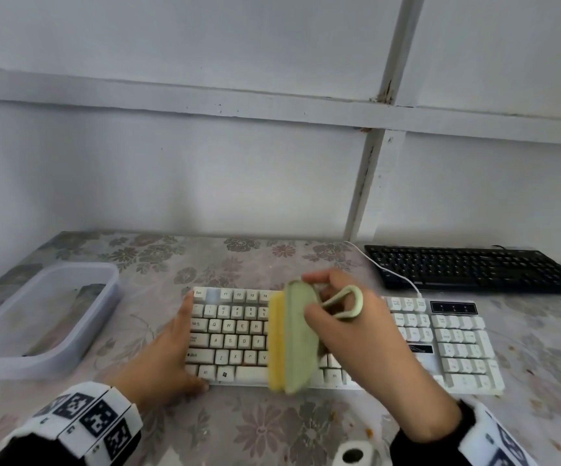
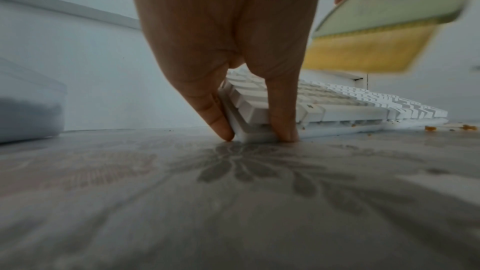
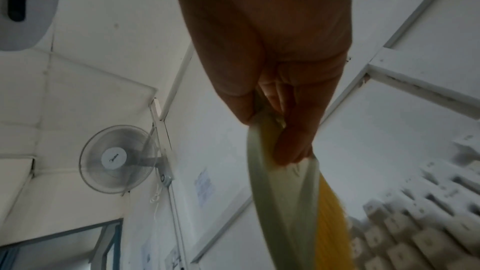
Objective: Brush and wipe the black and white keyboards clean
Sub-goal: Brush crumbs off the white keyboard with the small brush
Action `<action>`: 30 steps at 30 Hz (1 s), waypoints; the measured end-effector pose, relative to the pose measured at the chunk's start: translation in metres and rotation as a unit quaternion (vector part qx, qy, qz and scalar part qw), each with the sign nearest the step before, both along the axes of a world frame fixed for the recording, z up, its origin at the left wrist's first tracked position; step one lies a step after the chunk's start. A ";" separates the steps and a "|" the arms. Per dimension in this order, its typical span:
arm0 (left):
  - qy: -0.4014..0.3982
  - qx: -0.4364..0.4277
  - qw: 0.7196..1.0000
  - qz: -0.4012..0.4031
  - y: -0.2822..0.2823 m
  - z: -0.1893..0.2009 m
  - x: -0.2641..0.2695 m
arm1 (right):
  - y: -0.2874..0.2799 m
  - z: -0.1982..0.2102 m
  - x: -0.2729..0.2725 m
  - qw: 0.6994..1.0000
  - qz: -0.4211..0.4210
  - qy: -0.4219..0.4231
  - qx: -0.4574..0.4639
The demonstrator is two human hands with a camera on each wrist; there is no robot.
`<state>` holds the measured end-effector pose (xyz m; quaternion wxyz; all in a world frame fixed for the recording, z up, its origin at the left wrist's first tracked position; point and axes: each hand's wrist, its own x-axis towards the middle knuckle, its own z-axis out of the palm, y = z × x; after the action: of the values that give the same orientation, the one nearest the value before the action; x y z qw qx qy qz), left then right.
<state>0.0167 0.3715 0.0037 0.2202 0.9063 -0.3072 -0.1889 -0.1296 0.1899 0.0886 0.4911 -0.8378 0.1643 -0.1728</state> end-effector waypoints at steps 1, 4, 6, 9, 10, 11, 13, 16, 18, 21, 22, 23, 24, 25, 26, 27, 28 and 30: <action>0.002 0.000 1.000 0.001 0.000 0.000 0.000 | -0.001 0.002 0.005 1.000 -0.009 -0.019 0.000; 0.002 -0.001 1.000 0.000 0.000 0.000 0.000 | 0.000 0.000 0.017 0.999 -0.003 -0.040 -0.023; 0.003 0.000 1.000 0.001 0.000 0.000 0.000 | 0.004 -0.007 0.021 0.999 0.014 -0.025 -0.044; 0.001 -0.001 1.000 0.000 0.000 0.000 0.001 | 0.012 -0.021 0.017 0.997 0.050 -0.002 -0.056; 0.002 -0.004 1.000 -0.002 0.000 -0.001 0.001 | 0.014 -0.024 0.013 0.996 0.063 0.009 -0.054; 0.004 -0.009 1.000 -0.005 0.000 -0.002 0.002 | 0.015 -0.026 0.010 0.996 0.074 0.026 -0.049; 0.001 -0.020 1.000 -0.007 0.001 -0.003 0.003 | 0.017 -0.028 0.003 0.992 0.099 0.066 -0.032; -0.001 -0.020 1.000 -0.006 0.001 -0.004 0.003 | 0.018 -0.021 -0.005 0.988 0.118 0.097 -0.018; -0.003 -0.016 1.000 -0.007 0.001 -0.004 0.003 | 0.015 -0.013 -0.004 0.993 0.096 0.075 0.002; -0.005 -0.007 1.000 -0.007 0.001 -0.004 0.002 | 0.005 -0.003 0.007 0.999 0.036 0.007 -0.011; -0.005 -0.003 1.000 -0.005 0.000 -0.004 0.002 | 0.003 0.000 0.011 1.000 0.019 -0.011 -0.021; -0.005 -0.001 1.000 -0.003 0.000 -0.003 0.002 | 0.002 0.000 0.016 0.999 0.009 -0.023 -0.028; -0.005 -0.001 1.000 -0.002 0.000 -0.004 0.002 | 0.001 -0.001 0.019 0.999 0.004 -0.028 -0.034; -0.005 -0.002 1.000 -0.003 0.000 -0.004 0.003 | 0.001 -0.003 0.021 0.999 0.003 -0.027 -0.042; -0.005 -0.003 1.000 -0.004 0.000 -0.005 0.003 | 0.002 -0.006 0.022 0.999 0.007 -0.019 -0.049; -0.006 -0.006 1.000 -0.006 0.001 -0.006 0.004 | 0.004 -0.010 0.021 0.999 0.016 -0.009 -0.048; -0.006 -0.012 1.000 -0.009 0.002 -0.007 0.004 | 0.007 -0.015 0.019 0.999 0.028 0.000 -0.036; -0.009 -0.024 1.000 -0.015 0.002 -0.008 0.006 | 0.013 -0.024 0.012 0.998 0.052 0.024 -0.012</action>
<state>0.0224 0.3739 -0.0043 0.2359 0.8976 -0.3275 -0.1771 -0.1179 0.2026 0.0642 0.4857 -0.8547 0.1301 -0.1291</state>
